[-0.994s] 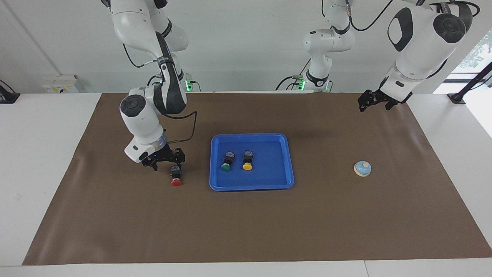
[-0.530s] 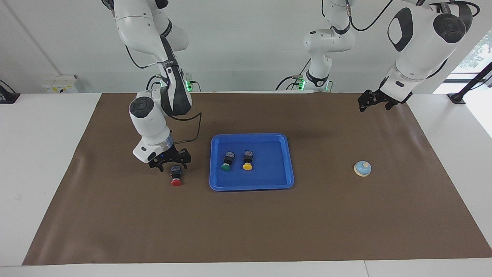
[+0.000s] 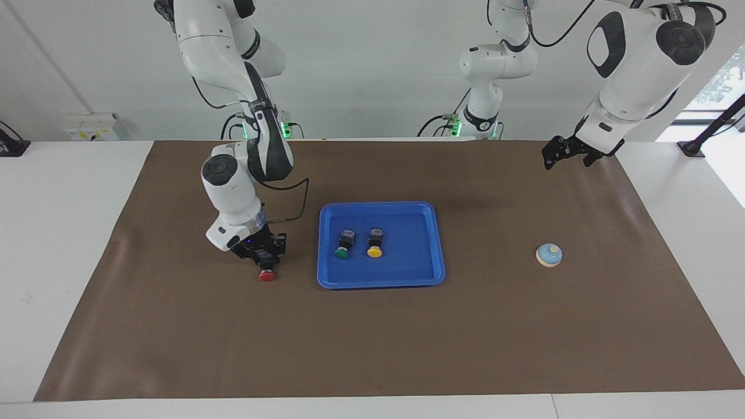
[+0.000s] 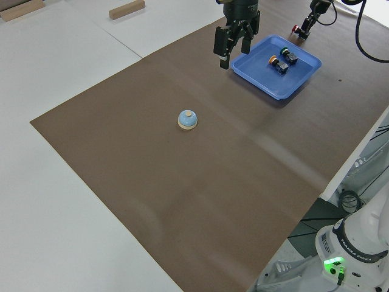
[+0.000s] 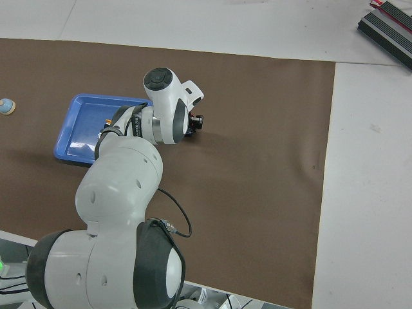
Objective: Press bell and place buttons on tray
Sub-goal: 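Grasp the red-capped button with the right gripper, then place the red button in the blue tray beside the yellow one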
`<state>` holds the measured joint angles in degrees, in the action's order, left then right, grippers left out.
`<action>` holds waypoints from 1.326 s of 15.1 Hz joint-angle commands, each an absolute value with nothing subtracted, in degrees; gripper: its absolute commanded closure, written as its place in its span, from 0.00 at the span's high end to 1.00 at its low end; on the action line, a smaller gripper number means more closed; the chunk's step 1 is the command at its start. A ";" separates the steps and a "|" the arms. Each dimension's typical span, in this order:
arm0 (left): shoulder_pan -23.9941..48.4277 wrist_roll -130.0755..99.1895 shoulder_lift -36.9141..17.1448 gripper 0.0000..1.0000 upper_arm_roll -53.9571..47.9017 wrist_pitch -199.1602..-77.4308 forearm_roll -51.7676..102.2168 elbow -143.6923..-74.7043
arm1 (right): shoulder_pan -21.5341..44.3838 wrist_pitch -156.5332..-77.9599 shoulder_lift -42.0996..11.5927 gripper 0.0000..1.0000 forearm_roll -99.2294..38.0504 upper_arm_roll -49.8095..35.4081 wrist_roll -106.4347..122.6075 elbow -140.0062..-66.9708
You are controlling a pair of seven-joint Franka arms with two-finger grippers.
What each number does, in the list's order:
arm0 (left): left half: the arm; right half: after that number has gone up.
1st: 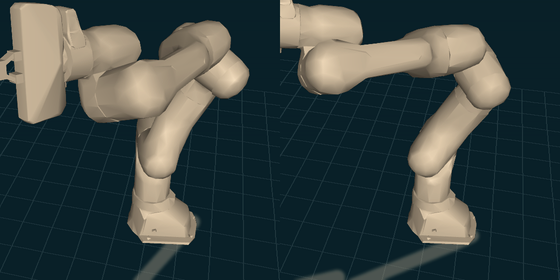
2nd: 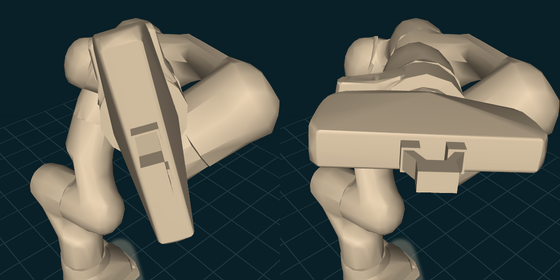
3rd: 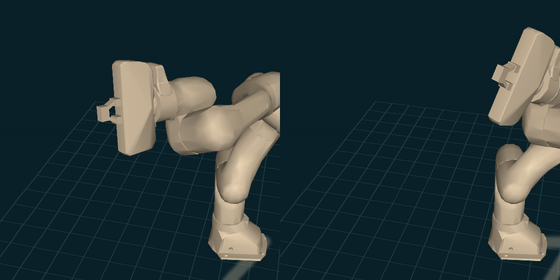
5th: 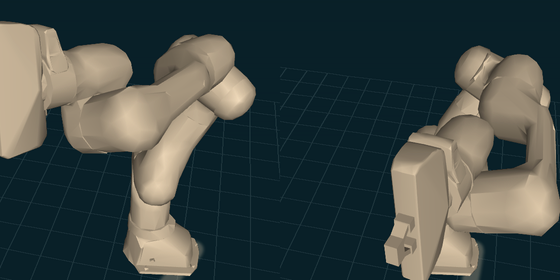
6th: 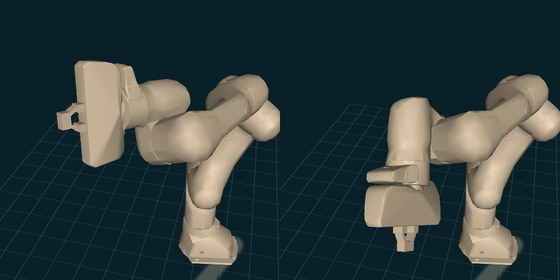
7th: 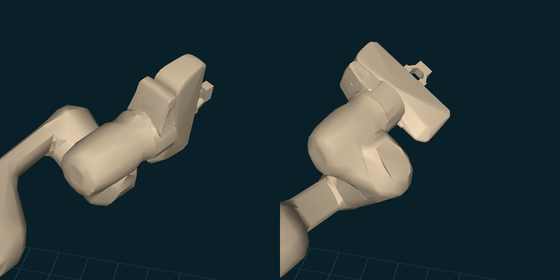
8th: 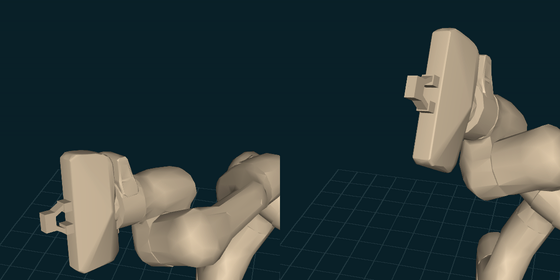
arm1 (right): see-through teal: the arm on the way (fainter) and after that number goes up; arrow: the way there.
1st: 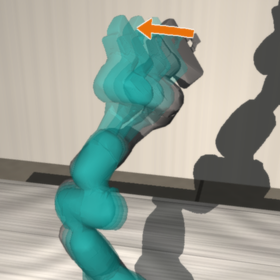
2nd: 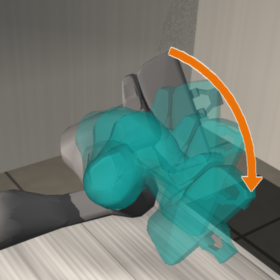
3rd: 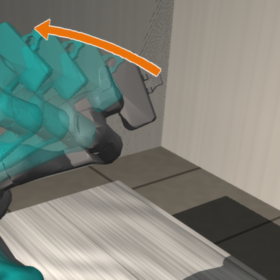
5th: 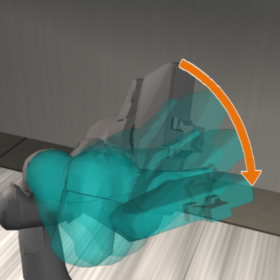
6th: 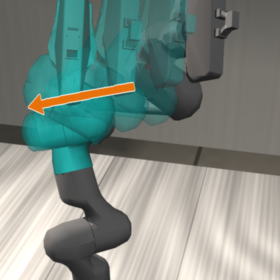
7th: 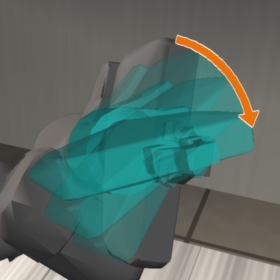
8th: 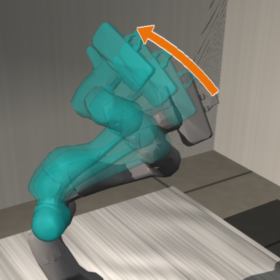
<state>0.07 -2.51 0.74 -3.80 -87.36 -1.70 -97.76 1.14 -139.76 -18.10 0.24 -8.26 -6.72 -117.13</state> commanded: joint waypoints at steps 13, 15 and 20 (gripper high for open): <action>0.44 -3.08 1.14 1.00 -3.60 -86.40 -2.81 -97.38 | 27.33 -129.54 -23.46 0.00 2.54 -9.32 -51.93 -100.72; 0.44 -3.08 1.14 1.00 -3.60 -86.40 -2.81 -97.38 | 30.57 -130.43 -25.13 0.00 2.90 -9.23 -54.40 -100.20; 0.44 -3.08 1.14 1.00 -3.60 -86.40 -2.81 -97.38 | 32.52 -131.83 -26.89 0.08 4.22 -9.23 -55.72 -97.56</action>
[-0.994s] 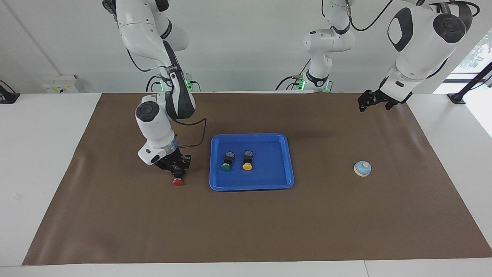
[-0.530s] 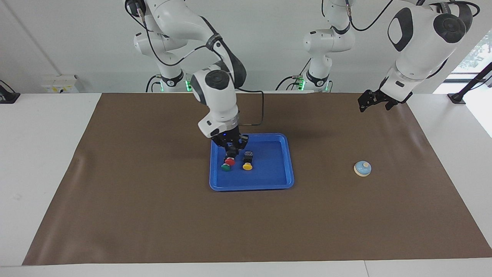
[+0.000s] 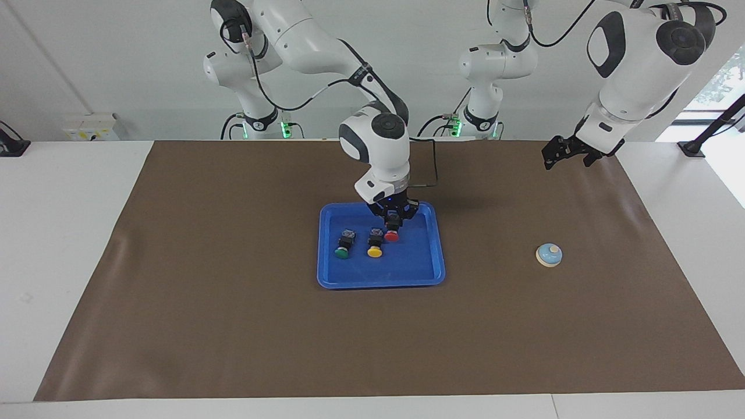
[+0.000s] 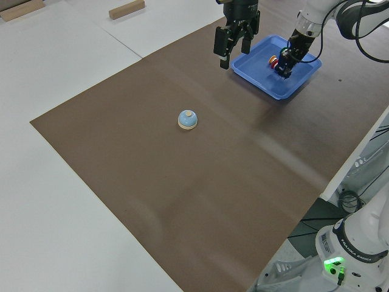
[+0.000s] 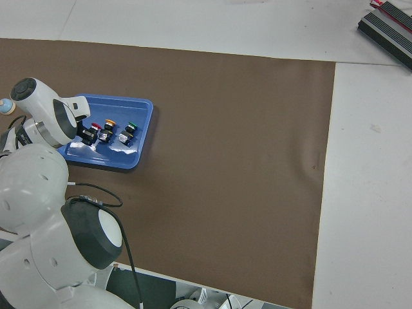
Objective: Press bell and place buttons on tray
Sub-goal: 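Place the red button in the blue tray beside the yellow one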
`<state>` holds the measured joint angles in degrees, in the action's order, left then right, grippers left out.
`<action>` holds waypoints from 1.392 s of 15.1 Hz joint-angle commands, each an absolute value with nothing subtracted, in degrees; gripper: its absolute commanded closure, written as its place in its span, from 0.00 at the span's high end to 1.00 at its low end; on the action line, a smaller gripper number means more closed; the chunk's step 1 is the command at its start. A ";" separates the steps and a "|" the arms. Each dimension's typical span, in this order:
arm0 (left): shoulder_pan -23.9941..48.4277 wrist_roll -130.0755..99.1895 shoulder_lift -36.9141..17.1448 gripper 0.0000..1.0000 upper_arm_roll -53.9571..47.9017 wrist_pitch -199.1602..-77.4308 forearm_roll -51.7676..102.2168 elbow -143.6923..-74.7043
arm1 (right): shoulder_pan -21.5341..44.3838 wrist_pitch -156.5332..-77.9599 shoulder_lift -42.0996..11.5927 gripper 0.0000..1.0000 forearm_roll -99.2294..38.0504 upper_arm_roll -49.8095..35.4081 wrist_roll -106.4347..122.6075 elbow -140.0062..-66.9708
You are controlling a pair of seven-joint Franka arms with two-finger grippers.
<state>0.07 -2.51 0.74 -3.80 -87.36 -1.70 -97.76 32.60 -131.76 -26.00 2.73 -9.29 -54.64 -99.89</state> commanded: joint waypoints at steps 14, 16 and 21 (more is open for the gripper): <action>0.44 -3.16 1.14 1.00 -3.60 -86.40 -2.81 -97.38 | 24.81 -122.53 -22.26 1.00 10.19 -8.79 -47.41 -94.82; 0.44 -3.08 1.14 1.00 -3.60 -86.40 -2.81 -97.38 | 19.80 -118.94 -16.90 1.00 10.11 -8.88 -38.80 -96.76; 0.44 -3.08 1.14 1.00 -3.60 -86.40 -2.81 -97.38 | 8.28 -109.53 -7.31 1.00 10.02 -8.88 -22.44 -97.03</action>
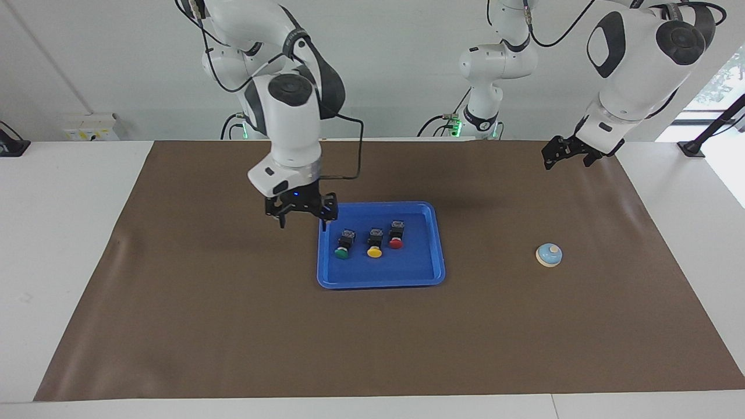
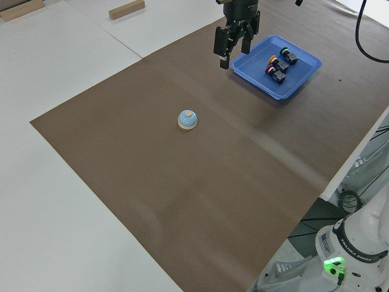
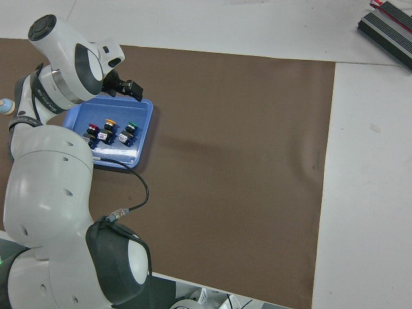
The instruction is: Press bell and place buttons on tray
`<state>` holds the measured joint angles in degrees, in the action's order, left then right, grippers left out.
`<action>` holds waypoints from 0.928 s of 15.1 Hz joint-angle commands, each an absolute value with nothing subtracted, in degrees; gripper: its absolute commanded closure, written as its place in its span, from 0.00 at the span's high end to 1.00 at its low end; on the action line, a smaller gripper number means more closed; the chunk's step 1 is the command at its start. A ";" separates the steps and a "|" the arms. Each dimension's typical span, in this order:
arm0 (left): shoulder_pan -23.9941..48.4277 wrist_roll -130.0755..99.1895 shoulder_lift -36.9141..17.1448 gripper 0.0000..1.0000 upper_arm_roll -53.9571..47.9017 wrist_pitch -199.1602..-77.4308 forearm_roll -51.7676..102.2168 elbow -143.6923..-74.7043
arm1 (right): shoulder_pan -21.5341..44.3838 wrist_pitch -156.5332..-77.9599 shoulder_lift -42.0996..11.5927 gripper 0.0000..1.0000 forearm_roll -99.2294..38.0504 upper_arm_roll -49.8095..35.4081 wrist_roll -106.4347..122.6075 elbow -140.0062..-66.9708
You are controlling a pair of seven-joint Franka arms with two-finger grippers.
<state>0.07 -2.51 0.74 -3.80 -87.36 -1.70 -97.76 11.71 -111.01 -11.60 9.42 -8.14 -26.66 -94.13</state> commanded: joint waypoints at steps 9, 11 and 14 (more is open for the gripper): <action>0.44 -3.08 1.14 1.00 -3.60 -86.40 -2.81 -97.38 | -4.91 -96.85 5.00 1.00 0.99 -8.88 -5.37 -103.34; 0.44 -3.08 1.14 1.00 -3.60 -86.40 -2.81 -97.38 | -5.62 -98.87 5.36 1.00 0.62 -8.79 -5.19 -103.89; 0.44 -3.08 1.14 1.00 -3.60 -86.40 -2.81 -97.38 | -6.94 -100.99 3.44 1.00 0.53 -8.79 -5.10 -100.39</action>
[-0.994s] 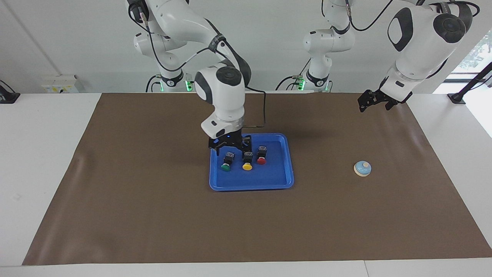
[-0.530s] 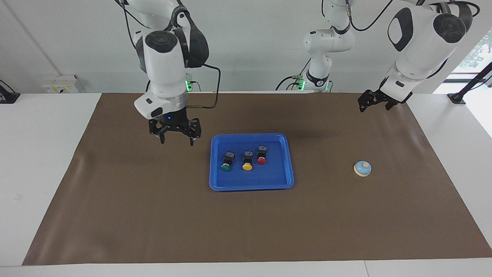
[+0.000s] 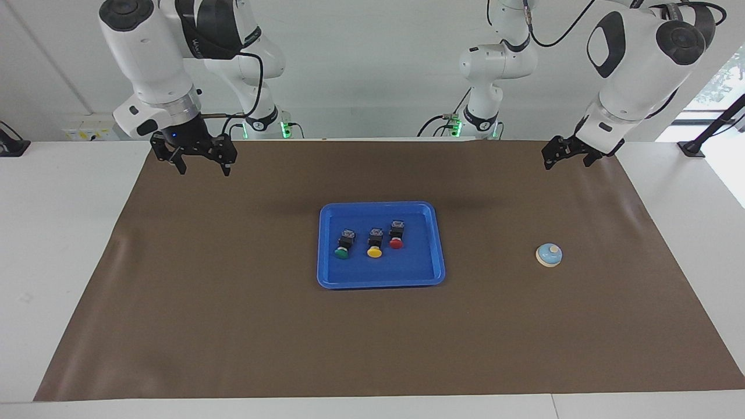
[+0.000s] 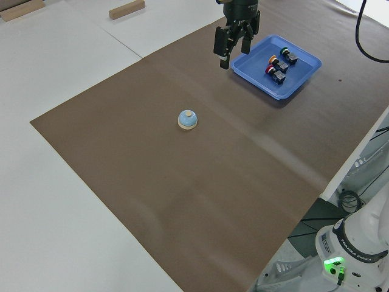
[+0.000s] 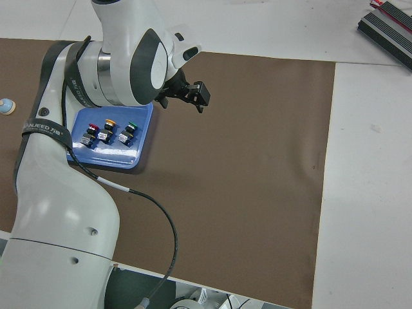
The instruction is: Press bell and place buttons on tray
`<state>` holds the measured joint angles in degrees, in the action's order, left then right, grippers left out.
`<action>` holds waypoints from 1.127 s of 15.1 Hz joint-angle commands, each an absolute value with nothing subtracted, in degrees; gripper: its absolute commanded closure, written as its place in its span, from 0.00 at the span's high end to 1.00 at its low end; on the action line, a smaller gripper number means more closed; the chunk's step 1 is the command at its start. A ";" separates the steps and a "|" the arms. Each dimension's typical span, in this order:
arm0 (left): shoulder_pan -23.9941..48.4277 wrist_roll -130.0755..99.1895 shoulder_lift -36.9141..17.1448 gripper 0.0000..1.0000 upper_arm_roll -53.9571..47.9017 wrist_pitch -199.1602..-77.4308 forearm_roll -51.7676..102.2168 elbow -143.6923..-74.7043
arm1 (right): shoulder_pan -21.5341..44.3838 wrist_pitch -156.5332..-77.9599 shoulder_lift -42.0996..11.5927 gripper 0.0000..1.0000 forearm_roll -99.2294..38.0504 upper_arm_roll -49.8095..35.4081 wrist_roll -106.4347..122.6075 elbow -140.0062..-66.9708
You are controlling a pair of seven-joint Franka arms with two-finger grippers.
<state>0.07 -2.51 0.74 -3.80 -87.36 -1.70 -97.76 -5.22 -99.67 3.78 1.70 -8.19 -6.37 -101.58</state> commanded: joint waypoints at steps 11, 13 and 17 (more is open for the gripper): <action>0.44 -3.08 1.14 1.00 -3.60 -86.40 -2.81 -97.38 | -5.89 -96.86 5.36 1.00 0.53 -9.32 -5.89 -103.97; 0.44 -3.34 1.14 1.00 -3.60 -86.31 -2.81 -97.38 | -5.89 -94.58 5.45 1.00 0.53 -9.40 -5.89 -103.80; 0.26 -2.73 1.41 0.26 -3.60 -94.71 -2.81 -100.18 | -5.89 -93.52 6.24 1.00 0.44 -9.93 -5.89 -103.36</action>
